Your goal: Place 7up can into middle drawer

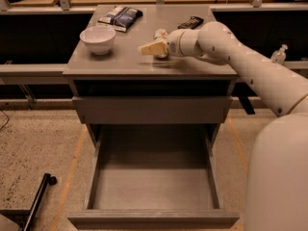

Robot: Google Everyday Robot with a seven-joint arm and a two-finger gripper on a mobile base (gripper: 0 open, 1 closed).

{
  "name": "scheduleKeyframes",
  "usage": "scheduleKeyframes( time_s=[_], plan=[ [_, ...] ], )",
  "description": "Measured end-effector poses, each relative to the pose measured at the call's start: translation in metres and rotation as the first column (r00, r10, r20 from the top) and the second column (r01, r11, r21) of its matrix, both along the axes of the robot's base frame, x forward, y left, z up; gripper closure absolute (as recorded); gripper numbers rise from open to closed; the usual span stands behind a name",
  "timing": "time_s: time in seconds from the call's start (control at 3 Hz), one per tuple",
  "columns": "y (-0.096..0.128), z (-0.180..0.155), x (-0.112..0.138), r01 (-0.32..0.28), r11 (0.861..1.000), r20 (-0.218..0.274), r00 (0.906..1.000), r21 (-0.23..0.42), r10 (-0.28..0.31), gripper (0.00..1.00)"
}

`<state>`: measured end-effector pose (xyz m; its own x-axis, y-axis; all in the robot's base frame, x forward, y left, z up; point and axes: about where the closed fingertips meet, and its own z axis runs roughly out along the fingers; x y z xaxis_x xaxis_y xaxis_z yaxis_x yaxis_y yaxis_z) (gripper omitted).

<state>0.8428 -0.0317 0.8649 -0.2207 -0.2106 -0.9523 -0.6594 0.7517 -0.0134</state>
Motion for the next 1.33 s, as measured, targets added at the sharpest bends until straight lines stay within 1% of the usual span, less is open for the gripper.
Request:
scheduleKeyframes(
  time_s=[0.33, 0.67, 1.0, 1.33],
  plan=[
    [0.007, -0.014, 0.022, 0.034, 0.999, -0.013, 0.9994, 0.016, -0.034, 0.26],
    [0.009, -0.014, 0.023, 0.049, 0.999, 0.001, 0.9988, -0.001, -0.049, 0.47],
    [0.012, 0.0, 0.018, 0.052, 0.998, 0.05, 0.9975, -0.039, -0.05, 0.71],
    [0.013, 0.017, 0.009, 0.047, 0.997, 0.091, 0.995, -0.063, -0.041, 0.95]
  ],
)
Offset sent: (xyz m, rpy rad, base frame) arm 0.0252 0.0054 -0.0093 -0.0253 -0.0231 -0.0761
